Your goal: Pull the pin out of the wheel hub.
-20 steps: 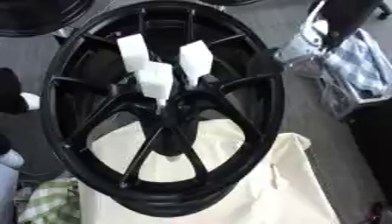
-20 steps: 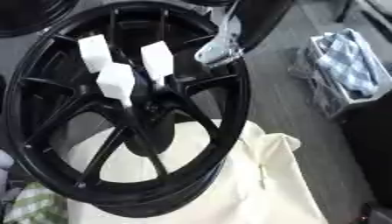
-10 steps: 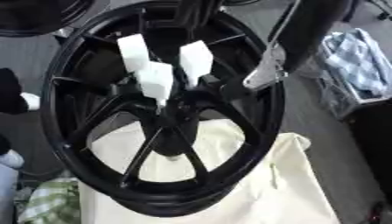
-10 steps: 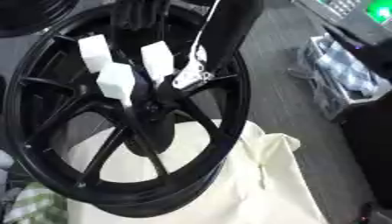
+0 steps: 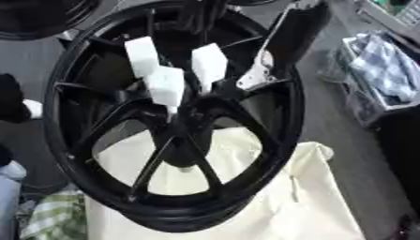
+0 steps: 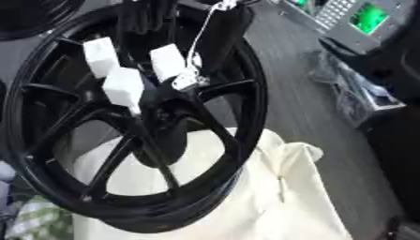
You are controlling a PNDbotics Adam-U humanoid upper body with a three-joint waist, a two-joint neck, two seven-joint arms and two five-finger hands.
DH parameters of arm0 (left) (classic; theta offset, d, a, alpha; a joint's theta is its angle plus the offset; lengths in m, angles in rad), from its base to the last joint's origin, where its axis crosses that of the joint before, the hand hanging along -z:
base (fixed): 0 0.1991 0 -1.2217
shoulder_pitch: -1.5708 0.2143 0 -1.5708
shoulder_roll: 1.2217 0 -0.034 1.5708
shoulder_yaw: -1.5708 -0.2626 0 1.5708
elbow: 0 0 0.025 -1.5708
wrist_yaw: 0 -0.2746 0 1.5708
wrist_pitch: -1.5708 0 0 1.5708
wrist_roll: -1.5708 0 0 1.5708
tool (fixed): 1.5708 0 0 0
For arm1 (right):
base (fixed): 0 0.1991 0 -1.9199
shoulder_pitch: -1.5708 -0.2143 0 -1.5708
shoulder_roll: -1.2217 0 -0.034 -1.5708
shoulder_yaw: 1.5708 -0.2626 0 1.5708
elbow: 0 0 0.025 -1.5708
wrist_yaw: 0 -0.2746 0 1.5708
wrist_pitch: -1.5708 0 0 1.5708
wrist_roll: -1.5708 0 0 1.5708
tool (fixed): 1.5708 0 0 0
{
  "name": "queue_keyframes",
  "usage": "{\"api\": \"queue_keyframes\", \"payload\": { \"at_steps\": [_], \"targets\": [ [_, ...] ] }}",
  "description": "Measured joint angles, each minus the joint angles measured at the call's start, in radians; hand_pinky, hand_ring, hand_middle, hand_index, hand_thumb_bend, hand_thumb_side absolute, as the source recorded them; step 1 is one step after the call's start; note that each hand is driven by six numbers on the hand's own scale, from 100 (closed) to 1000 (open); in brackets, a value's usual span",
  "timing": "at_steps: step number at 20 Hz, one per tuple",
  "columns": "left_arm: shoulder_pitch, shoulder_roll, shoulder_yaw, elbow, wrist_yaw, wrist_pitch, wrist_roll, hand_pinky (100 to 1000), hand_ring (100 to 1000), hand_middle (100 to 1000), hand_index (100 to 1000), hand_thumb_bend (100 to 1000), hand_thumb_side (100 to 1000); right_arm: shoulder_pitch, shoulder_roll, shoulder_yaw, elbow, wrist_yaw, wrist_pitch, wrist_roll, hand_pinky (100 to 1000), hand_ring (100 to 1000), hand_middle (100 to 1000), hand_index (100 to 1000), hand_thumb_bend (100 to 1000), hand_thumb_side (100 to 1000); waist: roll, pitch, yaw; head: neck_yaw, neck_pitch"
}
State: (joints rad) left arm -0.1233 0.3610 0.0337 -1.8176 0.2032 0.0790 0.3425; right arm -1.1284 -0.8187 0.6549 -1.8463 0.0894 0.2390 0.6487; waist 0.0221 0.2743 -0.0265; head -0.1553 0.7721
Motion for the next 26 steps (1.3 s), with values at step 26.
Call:
{"api": "queue_keyframes", "payload": {
  "at_steps": [26],
  "targets": [
    [0.000,-0.002,0.000,0.000,0.007,0.002,-0.006,748,697,745,732,100,821,0.021,0.076,0.024,0.197,0.102,-0.116,-0.013,799,756,698,795,461,244,0.009,0.012,0.008,-0.011,0.000]
  ]
}}
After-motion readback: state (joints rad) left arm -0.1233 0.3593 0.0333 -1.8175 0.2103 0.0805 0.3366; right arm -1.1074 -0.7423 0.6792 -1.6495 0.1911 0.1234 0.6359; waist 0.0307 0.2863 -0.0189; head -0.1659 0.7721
